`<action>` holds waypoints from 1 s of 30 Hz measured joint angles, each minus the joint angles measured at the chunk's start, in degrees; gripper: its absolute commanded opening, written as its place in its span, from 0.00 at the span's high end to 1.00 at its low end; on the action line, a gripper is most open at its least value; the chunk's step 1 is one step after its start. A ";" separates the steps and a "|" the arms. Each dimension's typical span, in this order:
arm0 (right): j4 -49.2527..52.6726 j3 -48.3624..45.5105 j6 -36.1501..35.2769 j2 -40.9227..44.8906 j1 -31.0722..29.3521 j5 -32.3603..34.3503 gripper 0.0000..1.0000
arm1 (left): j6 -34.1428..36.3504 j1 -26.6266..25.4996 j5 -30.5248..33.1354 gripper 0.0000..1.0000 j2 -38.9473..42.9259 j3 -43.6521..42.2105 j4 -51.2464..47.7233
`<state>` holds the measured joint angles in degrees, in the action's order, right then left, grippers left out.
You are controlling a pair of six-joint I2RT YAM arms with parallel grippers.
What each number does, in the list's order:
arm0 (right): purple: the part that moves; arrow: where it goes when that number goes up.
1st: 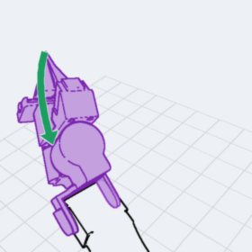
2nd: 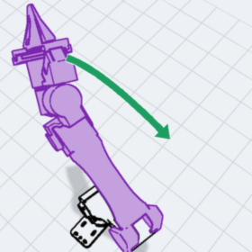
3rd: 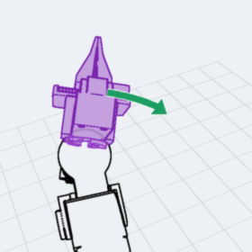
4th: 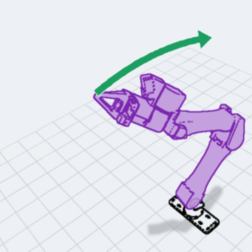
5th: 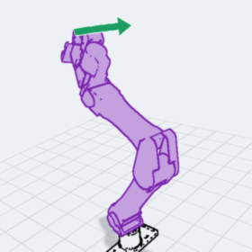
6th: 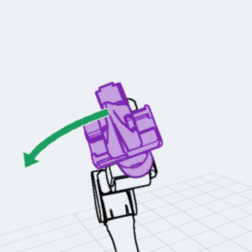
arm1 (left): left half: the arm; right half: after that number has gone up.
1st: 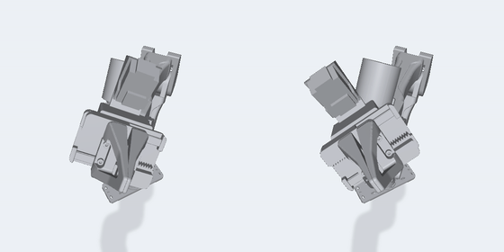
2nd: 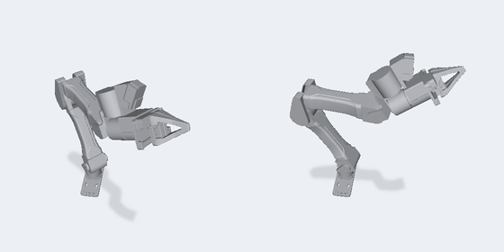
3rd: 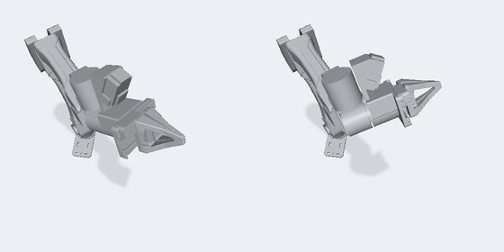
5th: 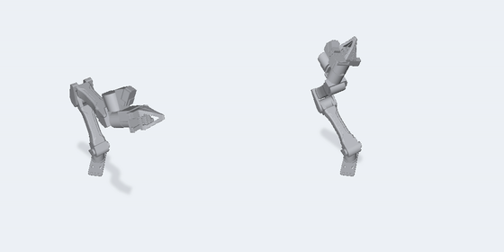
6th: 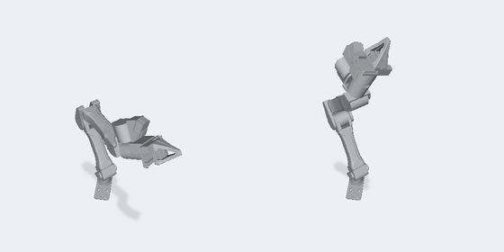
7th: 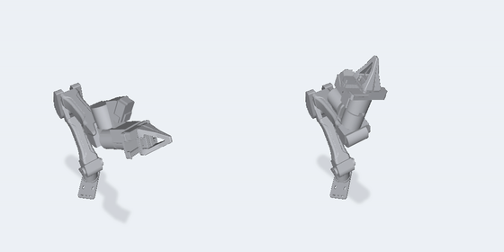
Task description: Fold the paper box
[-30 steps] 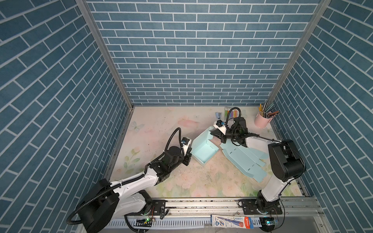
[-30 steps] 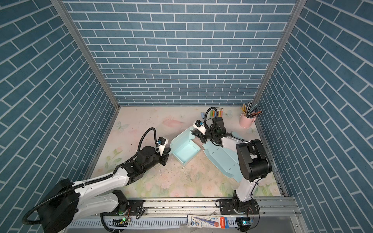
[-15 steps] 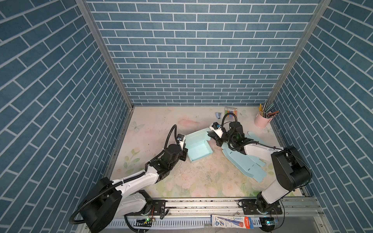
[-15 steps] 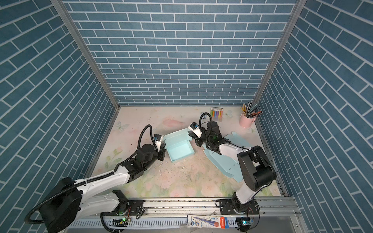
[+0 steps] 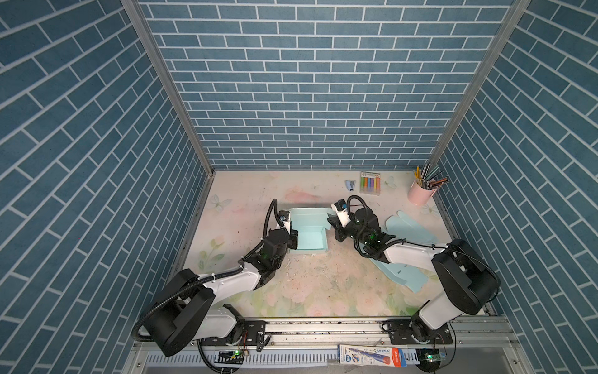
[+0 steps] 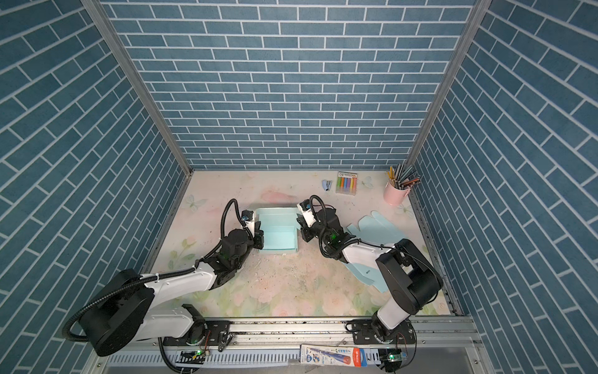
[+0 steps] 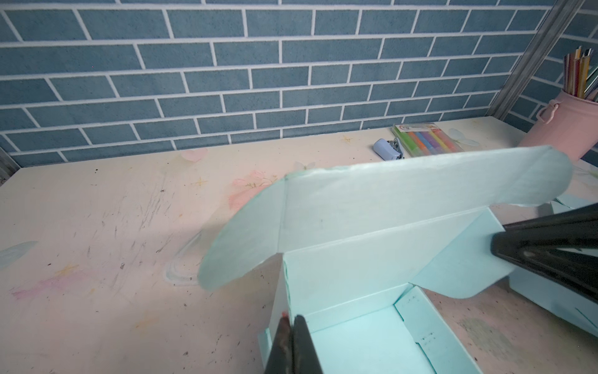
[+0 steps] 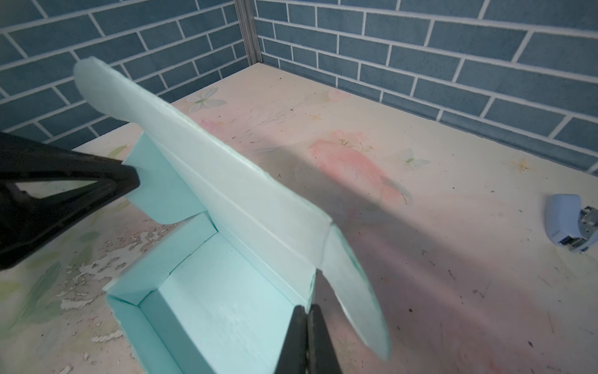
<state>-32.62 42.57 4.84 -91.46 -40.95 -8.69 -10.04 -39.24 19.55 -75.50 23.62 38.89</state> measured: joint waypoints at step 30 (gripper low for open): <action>-5.07 -4.28 3.76 -0.09 -6.58 15.69 0.94 | 2.84 -8.44 6.14 0.97 -10.86 -11.13 28.83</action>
<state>-37.69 38.28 8.60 -91.55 -47.53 7.01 -7.20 -47.68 25.69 -86.37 12.49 67.72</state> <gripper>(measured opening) 0.067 0.047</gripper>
